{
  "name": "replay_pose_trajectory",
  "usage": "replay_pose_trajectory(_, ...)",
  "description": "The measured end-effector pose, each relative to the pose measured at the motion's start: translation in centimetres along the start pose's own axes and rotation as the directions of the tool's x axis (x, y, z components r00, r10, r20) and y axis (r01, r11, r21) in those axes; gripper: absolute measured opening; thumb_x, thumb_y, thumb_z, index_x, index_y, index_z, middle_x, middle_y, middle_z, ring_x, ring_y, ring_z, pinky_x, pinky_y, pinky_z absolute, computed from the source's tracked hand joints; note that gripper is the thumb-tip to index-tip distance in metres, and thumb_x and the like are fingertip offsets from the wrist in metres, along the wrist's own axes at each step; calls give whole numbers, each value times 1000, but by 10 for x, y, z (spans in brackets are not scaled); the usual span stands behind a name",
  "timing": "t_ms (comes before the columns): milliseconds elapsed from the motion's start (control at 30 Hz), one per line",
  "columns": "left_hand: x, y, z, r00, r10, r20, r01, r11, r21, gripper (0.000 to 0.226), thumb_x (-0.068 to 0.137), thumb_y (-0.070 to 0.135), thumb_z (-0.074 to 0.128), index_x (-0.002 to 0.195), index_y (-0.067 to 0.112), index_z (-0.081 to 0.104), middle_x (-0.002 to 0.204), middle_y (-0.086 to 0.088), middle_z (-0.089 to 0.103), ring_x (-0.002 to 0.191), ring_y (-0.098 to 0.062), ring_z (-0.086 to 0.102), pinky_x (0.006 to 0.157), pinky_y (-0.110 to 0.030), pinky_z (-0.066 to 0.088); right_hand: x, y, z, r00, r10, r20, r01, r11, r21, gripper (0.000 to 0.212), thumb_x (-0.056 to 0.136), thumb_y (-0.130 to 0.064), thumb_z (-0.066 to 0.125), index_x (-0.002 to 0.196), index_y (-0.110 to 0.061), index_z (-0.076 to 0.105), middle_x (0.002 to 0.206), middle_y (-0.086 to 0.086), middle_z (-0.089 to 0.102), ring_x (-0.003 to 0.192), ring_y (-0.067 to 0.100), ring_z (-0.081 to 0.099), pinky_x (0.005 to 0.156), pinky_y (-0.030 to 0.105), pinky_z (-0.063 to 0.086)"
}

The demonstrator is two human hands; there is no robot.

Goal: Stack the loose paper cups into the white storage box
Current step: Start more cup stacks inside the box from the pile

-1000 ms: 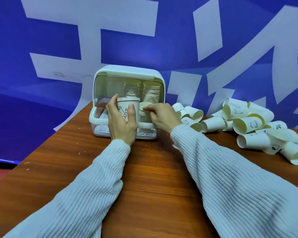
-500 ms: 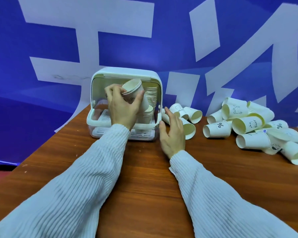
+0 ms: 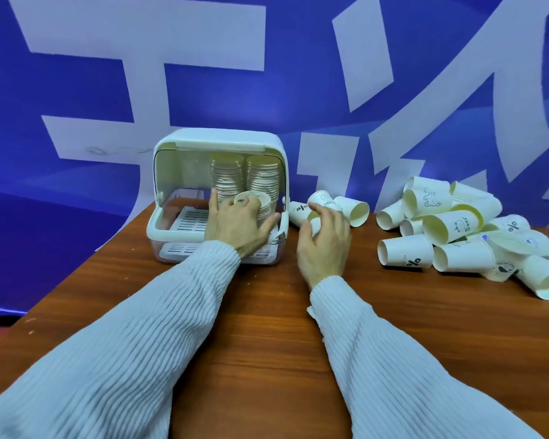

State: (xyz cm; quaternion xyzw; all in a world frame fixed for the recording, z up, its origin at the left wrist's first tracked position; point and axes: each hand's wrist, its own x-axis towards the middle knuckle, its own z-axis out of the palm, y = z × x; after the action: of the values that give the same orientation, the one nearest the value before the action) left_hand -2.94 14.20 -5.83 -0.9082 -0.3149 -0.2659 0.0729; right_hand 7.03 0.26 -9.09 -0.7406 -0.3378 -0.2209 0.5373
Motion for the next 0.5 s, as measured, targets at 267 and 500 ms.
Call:
replay_pose_trajectory(267, -26, 13, -8, 989, -18, -147, -3, 990, -141, 60, 93, 61, 37, 137, 22, 51, 144, -7, 54, 150, -31, 28, 123, -61, 11, 11, 37, -27, 896, 255, 363, -133, 935, -328, 49, 96, -10, 59, 138, -33, 55, 152, -3, 43, 135, 25, 46, 103, 44, 49)
replay_pose_trajectory(500, -67, 66, 7, 874, 337, -349, -450, 833, -322, 71, 81, 27, 71, 146, 14, 44, 152, -13, 43, 149, -33, 31, 123, -53, 24, 6, 27, -41, 957, 288, 24, -289, 957, 38, 19, 100, -34, 55, 104, -28, 73, 104, -3, 72, 98, 24, 65, 86, 46, 54)
